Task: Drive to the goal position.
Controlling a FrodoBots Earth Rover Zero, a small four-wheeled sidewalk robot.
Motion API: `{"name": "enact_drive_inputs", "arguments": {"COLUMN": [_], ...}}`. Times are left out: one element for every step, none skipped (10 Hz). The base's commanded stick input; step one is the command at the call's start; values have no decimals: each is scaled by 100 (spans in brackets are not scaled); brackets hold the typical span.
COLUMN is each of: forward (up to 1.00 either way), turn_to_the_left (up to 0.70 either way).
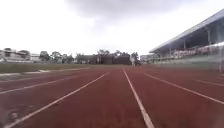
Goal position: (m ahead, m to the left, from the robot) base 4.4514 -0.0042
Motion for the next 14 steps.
{"name": "enact_drive_inputs", "arguments": {"forward": [45,45,45,45,45,45,45,45,45,45,45,45,45,45], "turn_to_the_left": [0,0,0,0,0,0,0,0,0,0,0,0,0,0]}}
